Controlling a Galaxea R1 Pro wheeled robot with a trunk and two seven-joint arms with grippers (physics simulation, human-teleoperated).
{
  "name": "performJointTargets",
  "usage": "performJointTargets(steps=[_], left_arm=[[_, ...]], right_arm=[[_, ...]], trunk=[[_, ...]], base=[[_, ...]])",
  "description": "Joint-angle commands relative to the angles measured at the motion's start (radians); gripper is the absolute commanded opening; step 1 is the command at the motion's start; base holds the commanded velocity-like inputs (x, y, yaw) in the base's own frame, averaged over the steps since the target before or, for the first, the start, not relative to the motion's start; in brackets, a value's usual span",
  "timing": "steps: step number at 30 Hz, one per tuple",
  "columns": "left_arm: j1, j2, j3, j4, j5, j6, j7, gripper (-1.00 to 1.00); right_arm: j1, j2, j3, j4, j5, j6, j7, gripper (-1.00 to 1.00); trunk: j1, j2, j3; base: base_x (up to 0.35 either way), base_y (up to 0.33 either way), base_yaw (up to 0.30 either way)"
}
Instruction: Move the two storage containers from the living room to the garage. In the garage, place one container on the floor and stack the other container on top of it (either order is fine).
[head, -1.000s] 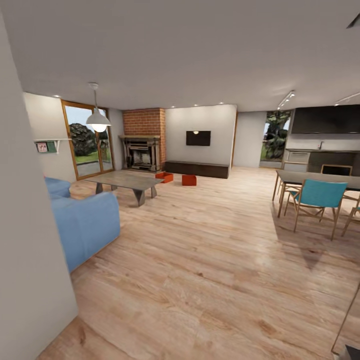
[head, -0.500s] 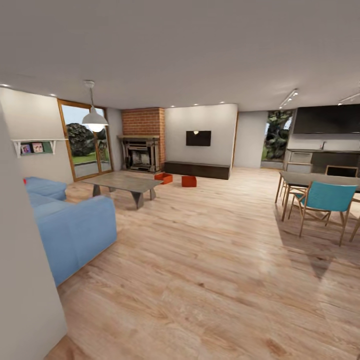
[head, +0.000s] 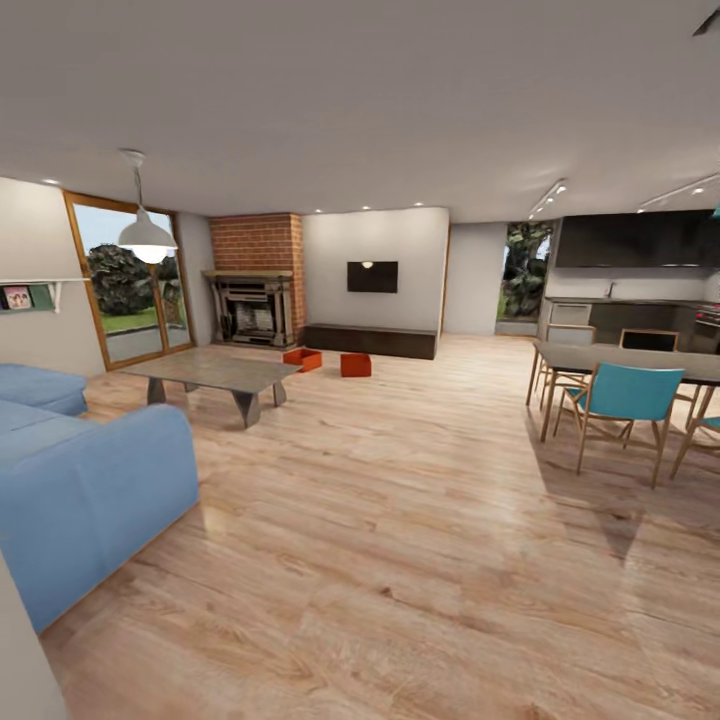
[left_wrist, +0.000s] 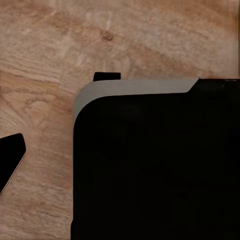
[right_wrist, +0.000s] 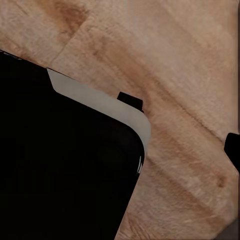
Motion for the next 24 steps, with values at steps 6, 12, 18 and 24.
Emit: performJointTargets(steps=[6,12,18,24], left_arm=[[0.0,0.0,0.002,0.0,0.001,-0.003,-0.001,1.0],[0.0,0.0,0.002,0.0,0.001,-0.003,-0.001,1.0],[0.0,0.0,0.002,0.0,0.001,-0.003,-0.001,1.0],[0.0,0.0,0.002,0.0,0.001,-0.003,-0.001,1.0]], right_arm=[[-0.001,0.0,0.007,0.002,-0.009,-0.004,0.006,1.0],[-0.001,0.0,0.007,0.002,-0.009,-0.004,0.006,1.0],[-0.001,0.0,0.006,0.002,-0.009,-0.004,0.005,1.0],[-0.001,-0.001,0.006,0.002,-0.009,-0.003,0.006,1.0]], trunk=[[0.001,-0.001,-0.001],[0.001,-0.001,-0.001],[0.001,-0.001,-0.001],[0.001,-0.001,-0.001]], base=[[0.322,0.0,-0.002],[0.322,0.0,0.0],[0.322,0.0,0.0],[0.322,0.0,0.0]])
